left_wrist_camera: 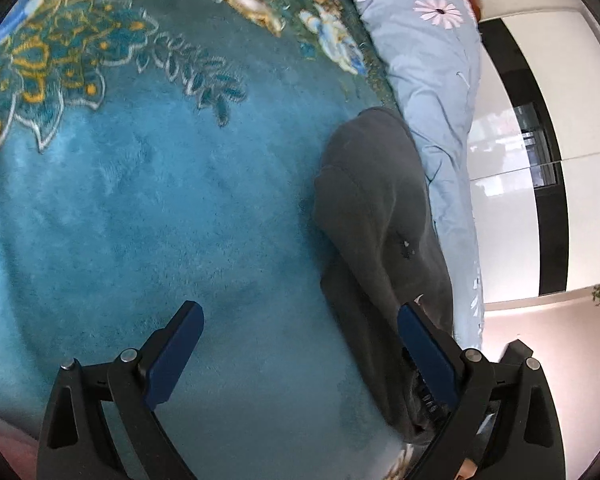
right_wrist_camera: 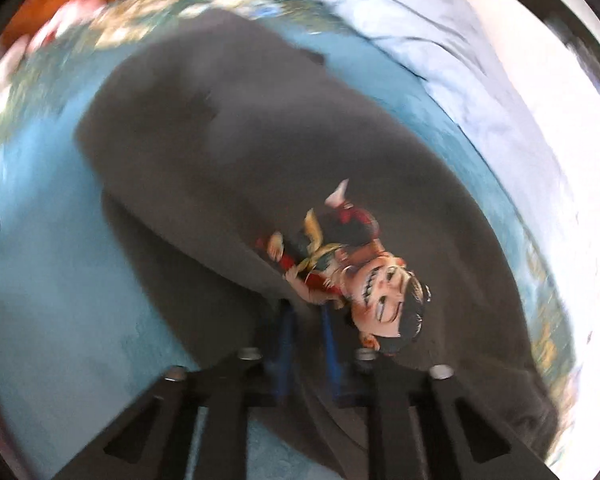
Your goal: Fold clothes
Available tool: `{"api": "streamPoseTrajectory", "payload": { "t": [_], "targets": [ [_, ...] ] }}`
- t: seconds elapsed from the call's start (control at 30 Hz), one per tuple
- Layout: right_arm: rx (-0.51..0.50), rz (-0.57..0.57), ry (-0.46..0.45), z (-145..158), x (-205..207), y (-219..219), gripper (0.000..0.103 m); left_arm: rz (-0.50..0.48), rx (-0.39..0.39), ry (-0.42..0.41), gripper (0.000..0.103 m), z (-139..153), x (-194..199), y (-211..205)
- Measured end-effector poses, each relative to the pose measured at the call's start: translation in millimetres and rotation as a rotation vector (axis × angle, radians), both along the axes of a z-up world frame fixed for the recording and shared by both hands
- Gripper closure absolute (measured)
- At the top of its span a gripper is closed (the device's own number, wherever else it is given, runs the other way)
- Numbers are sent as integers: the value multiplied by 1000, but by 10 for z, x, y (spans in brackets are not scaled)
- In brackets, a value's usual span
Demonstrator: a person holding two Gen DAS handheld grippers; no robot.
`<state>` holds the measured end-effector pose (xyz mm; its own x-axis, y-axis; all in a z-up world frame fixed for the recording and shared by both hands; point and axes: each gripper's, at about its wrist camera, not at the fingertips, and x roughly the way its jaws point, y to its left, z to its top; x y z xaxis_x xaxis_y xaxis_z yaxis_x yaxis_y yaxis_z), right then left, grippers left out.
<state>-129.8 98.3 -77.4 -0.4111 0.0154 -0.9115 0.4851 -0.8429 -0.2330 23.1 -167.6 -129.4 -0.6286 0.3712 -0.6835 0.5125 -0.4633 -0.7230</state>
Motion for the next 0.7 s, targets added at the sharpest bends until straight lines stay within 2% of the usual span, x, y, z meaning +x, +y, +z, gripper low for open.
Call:
{"api": "streamPoseTrajectory", "payload": {
  "t": [0.1,0.23,0.33,0.5,0.67,0.7],
  "targets": [
    [-113,-54,-16,195,-23,122,97,43,88,-3,6,-53,-37,-56],
    [-240,-76,-67,332,239,223,97,81,221,15,6,-160,-260,-51],
    [-306,-74,-89,432,543,211,97,79,321,26,6,-257,-460,9],
    [-399,-49,-123,609,762,295,97,150,504,93,7,-342,-634,56],
    [-506,-21,-182,846,1138,425,97,263,652,119,17,-442,-616,-1],
    [-513,-21,-194,845,1188,447,97,280,665,117,29,-450,-605,3]
  ]
}}
